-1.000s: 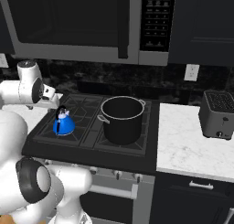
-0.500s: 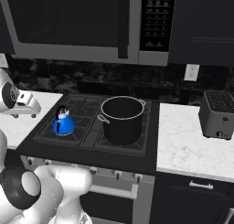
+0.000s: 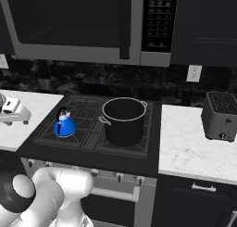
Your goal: Pick the kettle from the counter and place it on a stove burner. Then turn the burner on.
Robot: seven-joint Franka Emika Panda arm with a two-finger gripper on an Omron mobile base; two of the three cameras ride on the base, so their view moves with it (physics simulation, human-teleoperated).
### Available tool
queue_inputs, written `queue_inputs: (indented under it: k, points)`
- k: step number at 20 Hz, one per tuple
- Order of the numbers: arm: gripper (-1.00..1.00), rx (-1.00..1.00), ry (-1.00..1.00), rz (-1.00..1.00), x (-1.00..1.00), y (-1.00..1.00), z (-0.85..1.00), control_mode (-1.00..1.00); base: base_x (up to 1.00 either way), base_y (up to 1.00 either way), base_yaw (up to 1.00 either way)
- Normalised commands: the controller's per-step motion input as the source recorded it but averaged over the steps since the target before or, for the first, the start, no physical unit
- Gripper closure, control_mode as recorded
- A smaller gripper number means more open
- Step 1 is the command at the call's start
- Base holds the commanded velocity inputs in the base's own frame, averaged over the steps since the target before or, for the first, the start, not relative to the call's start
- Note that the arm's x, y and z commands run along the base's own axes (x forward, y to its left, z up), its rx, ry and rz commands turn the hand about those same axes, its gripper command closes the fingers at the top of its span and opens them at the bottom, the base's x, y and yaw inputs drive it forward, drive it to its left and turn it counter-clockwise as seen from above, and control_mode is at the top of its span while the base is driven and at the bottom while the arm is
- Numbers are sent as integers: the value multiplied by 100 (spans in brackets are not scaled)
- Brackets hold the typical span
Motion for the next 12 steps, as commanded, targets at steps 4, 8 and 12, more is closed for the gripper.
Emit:
queue_inputs:
  k: [4,8,12]
  points:
    - [-100,-1,-9,0,-48,0,-56,-100,0,0,0]
    - [-100,0,-6,0,-45,0,-53,-100,0,0,0]
    - [-100,0,-11,-2,-35,0,-44,-100,0,0,0]
